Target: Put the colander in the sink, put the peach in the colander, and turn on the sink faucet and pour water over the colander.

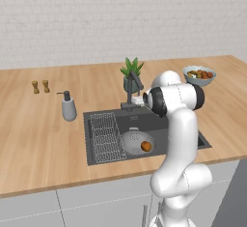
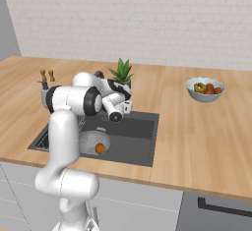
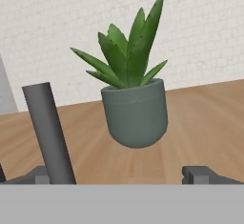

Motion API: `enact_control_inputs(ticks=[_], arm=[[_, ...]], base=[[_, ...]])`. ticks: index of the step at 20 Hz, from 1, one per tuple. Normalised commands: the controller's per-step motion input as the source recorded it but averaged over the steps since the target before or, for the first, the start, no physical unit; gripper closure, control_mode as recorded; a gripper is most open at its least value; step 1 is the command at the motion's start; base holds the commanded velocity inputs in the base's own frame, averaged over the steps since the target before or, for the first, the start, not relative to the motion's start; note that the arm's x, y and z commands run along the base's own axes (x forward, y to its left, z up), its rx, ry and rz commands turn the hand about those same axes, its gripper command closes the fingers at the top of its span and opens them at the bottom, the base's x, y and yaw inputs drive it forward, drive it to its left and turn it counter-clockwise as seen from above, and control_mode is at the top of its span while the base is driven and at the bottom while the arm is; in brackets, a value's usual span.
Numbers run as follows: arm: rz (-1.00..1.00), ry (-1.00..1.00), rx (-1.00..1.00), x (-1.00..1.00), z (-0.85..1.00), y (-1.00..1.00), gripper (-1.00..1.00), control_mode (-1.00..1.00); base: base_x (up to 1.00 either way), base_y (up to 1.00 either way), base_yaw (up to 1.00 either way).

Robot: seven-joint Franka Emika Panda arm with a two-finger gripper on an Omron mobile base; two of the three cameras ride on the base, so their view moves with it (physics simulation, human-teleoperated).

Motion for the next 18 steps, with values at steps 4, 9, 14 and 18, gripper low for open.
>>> enact_control_inputs(ticks=[4,9,14,18], arm=[[0.0,0.0,0.0,0.01,0.0,-0.11,-1.0,-1.0],[0.0,0.0,0.02,0.0,0.0,-0.56,-1.0,-1.0],[0.0,0.0,0.06,0.0,0.0,-0.83,-1.0,-1.0],[0.0,0.0,0.09,0.02,0.0,-0.91,-1.0,-1.0]], base=[[0.0,0.0,0.0],[0.0,0.0,0.0],[0.0,0.0,0.0],[0.0,0.0,0.0]])
